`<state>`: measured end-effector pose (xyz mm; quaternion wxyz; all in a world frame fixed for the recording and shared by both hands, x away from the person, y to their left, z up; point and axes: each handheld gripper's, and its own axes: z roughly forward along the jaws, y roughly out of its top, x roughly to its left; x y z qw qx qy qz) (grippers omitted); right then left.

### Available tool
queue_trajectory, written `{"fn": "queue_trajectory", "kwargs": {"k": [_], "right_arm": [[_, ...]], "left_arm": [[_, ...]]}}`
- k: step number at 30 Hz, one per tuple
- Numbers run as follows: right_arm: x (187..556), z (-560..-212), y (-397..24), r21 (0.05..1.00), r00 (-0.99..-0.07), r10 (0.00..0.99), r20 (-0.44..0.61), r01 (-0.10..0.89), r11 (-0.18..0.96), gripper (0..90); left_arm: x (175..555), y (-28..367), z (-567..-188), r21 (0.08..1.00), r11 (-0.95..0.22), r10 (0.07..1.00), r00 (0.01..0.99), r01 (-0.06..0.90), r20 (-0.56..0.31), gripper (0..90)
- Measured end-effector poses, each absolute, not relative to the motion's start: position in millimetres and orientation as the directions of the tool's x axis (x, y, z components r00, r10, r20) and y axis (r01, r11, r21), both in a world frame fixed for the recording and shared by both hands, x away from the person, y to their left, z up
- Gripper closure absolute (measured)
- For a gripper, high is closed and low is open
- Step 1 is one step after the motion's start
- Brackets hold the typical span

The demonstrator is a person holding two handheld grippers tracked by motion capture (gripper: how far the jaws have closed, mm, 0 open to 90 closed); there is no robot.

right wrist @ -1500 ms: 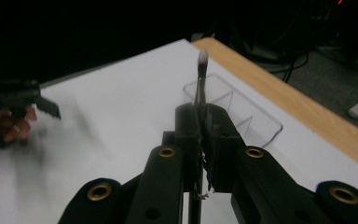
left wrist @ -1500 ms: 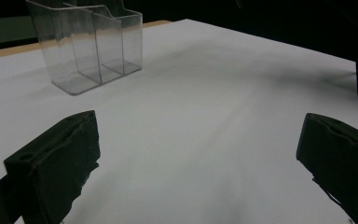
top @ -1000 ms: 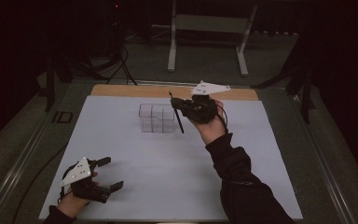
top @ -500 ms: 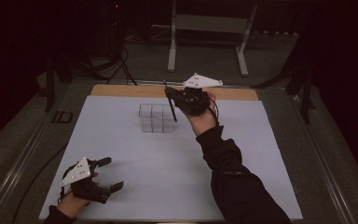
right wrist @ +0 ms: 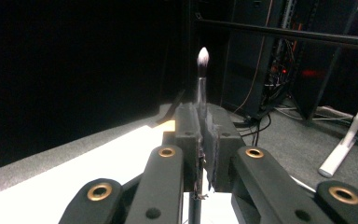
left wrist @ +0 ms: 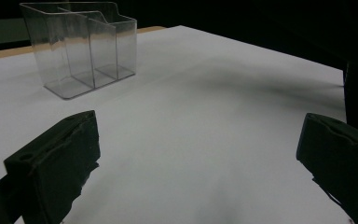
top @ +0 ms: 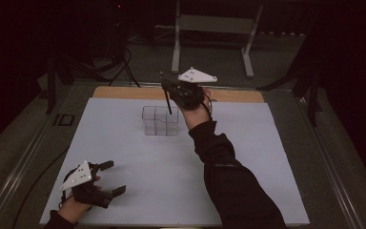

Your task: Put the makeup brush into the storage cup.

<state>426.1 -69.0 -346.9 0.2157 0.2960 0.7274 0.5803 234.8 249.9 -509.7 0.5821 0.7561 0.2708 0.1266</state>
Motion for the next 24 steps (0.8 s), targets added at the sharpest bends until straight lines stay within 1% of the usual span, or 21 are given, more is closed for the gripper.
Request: {"fn": "queue_trajectory", "kwargs": {"k": [6, 14, 24], "right_arm": [[438.6, -355.0, -62.8, 0.972, -0.715, 0.697, 0.050, 0.197, 0.132, 84.9], [446.1, -357.3, -55.1, 0.978, -0.706, 0.707, 0.027, 0.164, 0.127, 84.9], [456.7, -361.3, -48.7, 0.981, -0.688, 0.724, 0.050, 0.171, 0.095, 84.9]], "left_arm": [[235.0, 250.1, -510.1, 0.949, -0.175, 0.554, 0.823, 0.263, -0.126, 0.9], [234.8, 250.4, -509.7, 0.950, -0.173, 0.552, 0.825, 0.259, -0.125, 0.9], [234.3, 250.7, -509.5, 0.950, -0.177, 0.551, 0.826, 0.258, -0.122, 0.9]]}}
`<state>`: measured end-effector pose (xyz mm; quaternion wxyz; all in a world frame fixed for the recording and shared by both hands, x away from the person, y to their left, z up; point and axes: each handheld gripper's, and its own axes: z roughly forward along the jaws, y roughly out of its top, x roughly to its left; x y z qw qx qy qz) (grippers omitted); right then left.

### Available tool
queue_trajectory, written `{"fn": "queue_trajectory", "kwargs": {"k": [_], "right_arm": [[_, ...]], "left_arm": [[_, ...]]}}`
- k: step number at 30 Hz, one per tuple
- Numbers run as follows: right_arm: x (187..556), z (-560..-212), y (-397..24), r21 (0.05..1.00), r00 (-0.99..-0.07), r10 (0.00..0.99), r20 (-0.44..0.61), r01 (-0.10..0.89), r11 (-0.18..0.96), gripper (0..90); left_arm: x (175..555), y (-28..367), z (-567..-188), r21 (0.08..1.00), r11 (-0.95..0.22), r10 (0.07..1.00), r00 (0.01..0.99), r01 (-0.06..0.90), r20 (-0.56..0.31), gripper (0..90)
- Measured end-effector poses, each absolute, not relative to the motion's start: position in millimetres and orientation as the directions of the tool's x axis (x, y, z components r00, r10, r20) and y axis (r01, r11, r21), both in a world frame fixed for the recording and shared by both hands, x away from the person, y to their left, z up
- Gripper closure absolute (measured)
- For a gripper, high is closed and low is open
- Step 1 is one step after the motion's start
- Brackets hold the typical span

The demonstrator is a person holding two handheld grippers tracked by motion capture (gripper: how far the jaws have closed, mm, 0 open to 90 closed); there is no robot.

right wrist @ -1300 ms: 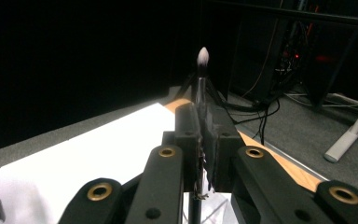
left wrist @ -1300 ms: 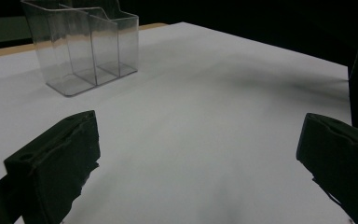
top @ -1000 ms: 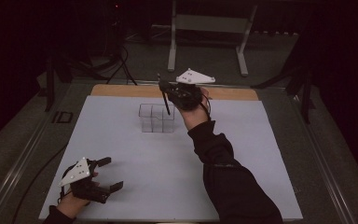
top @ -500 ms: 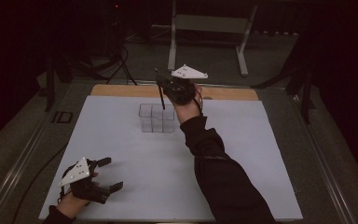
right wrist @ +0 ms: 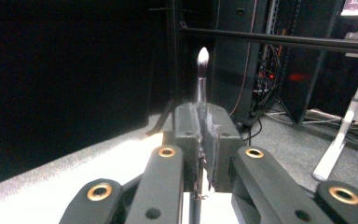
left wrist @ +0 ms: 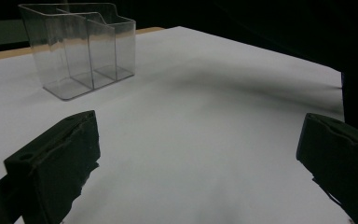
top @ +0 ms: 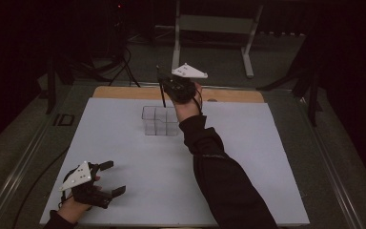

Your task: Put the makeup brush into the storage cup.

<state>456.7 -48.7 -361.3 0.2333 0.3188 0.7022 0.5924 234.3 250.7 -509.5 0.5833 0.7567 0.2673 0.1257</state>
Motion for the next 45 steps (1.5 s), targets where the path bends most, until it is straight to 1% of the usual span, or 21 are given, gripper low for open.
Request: {"fn": "queue_trajectory", "kwargs": {"k": [5, 8, 17, 26, 30, 40, 45], "right_arm": [[456.6, -367.3, -47.3, 0.988, -0.674, 0.737, 0.055, 0.144, 0.059, 84.9], [456.3, -369.2, -46.2, 0.989, -0.671, 0.740, 0.051, 0.138, 0.057, 84.9], [457.9, -385.6, -38.8, 0.986, -0.668, 0.742, 0.061, 0.157, 0.060, 84.9], [460.4, -403.5, -34.8, 0.979, -0.664, 0.743, 0.082, 0.195, 0.067, 84.9], [459.6, -413.3, -32.1, 0.974, -0.666, 0.743, 0.071, 0.208, 0.094, 84.9], [459.1, -424.8, -32.8, 0.950, -0.644, 0.758, 0.100, 0.288, 0.119, 84.8], [460.5, -431.0, -33.1, 0.937, -0.634, 0.762, 0.129, 0.329, 0.115, 84.8]], "left_arm": [[234.2, 250.2, -509.6, 0.951, -0.171, 0.543, 0.830, 0.258, -0.127, 0.9], [234.3, 250.3, -509.3, 0.951, -0.171, 0.541, 0.832, 0.256, -0.127, 0.9], [233.7, 250.2, -509.2, 0.951, -0.173, 0.536, 0.834, 0.256, -0.127, 0.9], [233.6, 250.4, -508.8, 0.952, -0.169, 0.536, 0.835, 0.254, -0.128, 0.9], [233.4, 250.7, -508.9, 0.952, -0.168, 0.536, 0.835, 0.255, -0.129, 0.9], [233.6, 250.2, -509.1, 0.951, -0.172, 0.537, 0.834, 0.257, -0.129, 0.9], [233.5, 250.2, -509.1, 0.951, -0.172, 0.535, 0.835, 0.258, -0.130, 0.9]]}}
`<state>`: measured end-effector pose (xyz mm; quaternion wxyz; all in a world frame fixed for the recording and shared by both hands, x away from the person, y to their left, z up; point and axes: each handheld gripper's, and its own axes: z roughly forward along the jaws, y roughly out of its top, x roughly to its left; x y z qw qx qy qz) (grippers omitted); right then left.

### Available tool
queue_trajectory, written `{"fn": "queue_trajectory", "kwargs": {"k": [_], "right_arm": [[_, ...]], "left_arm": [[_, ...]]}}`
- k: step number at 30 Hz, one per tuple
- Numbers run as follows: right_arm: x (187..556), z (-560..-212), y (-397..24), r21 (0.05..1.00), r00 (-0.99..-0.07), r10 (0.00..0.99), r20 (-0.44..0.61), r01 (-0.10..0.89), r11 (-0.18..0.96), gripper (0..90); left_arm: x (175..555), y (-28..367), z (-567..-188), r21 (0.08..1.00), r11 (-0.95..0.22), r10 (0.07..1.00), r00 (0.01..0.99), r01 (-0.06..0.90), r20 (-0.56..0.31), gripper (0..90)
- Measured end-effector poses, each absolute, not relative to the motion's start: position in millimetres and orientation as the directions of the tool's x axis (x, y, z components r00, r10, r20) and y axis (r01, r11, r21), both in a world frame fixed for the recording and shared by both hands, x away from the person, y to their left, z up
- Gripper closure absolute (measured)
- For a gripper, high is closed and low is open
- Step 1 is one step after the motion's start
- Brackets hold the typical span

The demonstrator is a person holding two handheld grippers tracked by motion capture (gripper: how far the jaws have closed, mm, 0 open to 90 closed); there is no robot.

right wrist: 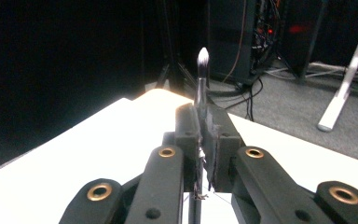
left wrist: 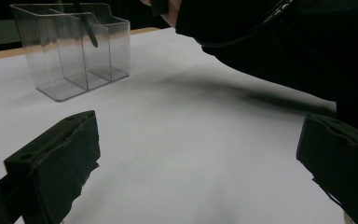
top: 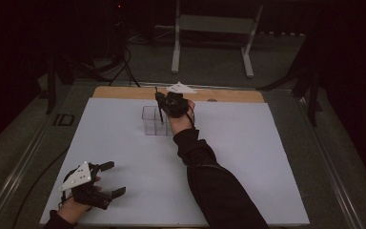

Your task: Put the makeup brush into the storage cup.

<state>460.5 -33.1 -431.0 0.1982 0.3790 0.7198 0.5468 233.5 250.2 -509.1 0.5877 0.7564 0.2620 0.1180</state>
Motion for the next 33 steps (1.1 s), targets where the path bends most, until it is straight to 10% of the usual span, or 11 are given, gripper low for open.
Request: {"fn": "queue_trajectory", "kwargs": {"k": [19, 25, 33], "right_arm": [[466.9, -447.2, -29.9, 0.864, -0.619, 0.773, 0.141, 0.457, 0.209, 82.8], [466.5, -439.7, -28.1, 0.845, -0.637, 0.756, 0.149, 0.479, 0.237, 41.5], [465.4, -434.3, -26.3, 0.815, -0.632, 0.763, 0.135, 0.509, 0.277, 22.1]], "left_arm": [[234.0, 250.0, -509.2, 0.951, -0.168, 0.536, 0.834, 0.260, -0.133, 0.9], [233.9, 250.0, -509.0, 0.951, -0.172, 0.538, 0.833, 0.257, -0.128, 0.9], [234.0, 249.7, -508.9, 0.951, -0.172, 0.540, 0.832, 0.258, -0.128, 0.9]]}}
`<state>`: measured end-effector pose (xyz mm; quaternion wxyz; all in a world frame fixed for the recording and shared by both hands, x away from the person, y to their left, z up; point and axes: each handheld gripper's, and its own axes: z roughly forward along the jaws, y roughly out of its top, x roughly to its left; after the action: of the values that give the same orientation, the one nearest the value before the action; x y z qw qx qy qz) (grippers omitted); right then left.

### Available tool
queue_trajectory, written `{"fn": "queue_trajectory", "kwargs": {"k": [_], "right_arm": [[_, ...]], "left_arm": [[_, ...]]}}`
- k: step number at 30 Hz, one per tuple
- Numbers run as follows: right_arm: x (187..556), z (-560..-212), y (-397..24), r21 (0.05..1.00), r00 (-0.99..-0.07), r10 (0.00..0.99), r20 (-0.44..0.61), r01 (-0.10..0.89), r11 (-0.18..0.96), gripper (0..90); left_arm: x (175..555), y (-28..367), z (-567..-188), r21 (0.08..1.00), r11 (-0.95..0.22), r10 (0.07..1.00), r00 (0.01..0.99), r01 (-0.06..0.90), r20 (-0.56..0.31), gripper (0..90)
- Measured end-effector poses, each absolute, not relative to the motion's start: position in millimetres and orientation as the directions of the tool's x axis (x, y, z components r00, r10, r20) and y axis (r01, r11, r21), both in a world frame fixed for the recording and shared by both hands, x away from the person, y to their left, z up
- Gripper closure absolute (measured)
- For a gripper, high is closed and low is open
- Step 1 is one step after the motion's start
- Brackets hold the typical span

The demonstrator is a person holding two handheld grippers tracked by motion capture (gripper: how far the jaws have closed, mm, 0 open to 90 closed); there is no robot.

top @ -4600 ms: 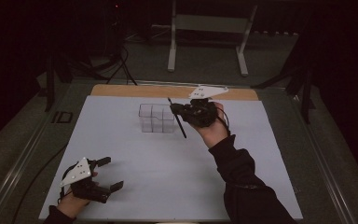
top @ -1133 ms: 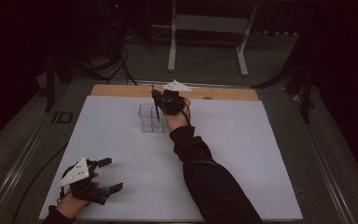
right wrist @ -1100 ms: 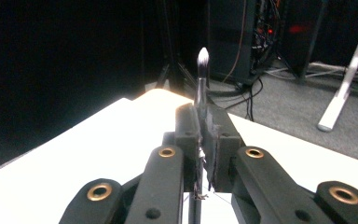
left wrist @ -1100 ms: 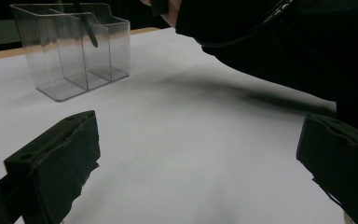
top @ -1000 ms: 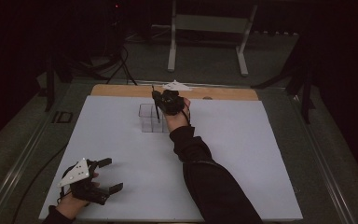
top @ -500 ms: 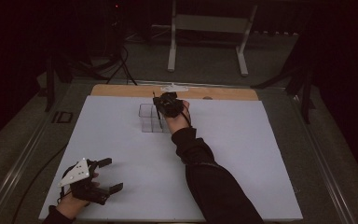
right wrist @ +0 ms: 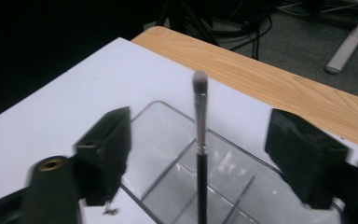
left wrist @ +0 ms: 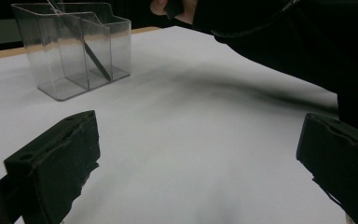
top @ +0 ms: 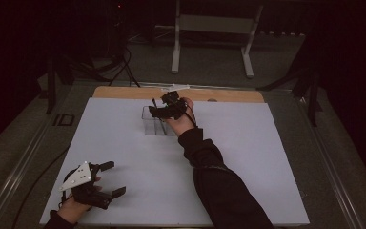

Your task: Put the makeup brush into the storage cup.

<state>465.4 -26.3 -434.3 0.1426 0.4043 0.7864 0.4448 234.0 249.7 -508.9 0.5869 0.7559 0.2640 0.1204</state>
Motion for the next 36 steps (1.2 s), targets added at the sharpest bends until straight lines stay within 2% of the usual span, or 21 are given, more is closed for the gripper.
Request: {"fn": "queue_trajectory", "kwargs": {"k": [3, 4, 8, 36], "right_arm": [[465.5, -432.4, -28.9, 0.808, -0.630, 0.764, 0.138, 0.518, 0.281, 16.2], [465.8, -432.2, -29.4, 0.800, -0.640, 0.755, 0.144, 0.524, 0.292, 11.5], [463.6, -430.1, -33.3, 0.801, -0.649, 0.748, 0.141, 0.519, 0.299, 9.9], [459.8, -419.7, -50.4, 0.834, -0.724, 0.676, 0.138, 0.453, 0.316, 10.0]], "left_arm": [[234.0, 249.8, -509.0, 0.950, -0.172, 0.540, 0.832, 0.259, -0.129, 0.9], [234.1, 249.6, -509.1, 0.950, -0.172, 0.540, 0.832, 0.260, -0.130, 0.9], [233.9, 249.4, -508.8, 0.950, -0.171, 0.540, 0.832, 0.260, -0.130, 0.9], [237.1, 242.1, -506.3, 0.953, -0.157, 0.535, 0.833, 0.259, -0.138, 0.9]]}}
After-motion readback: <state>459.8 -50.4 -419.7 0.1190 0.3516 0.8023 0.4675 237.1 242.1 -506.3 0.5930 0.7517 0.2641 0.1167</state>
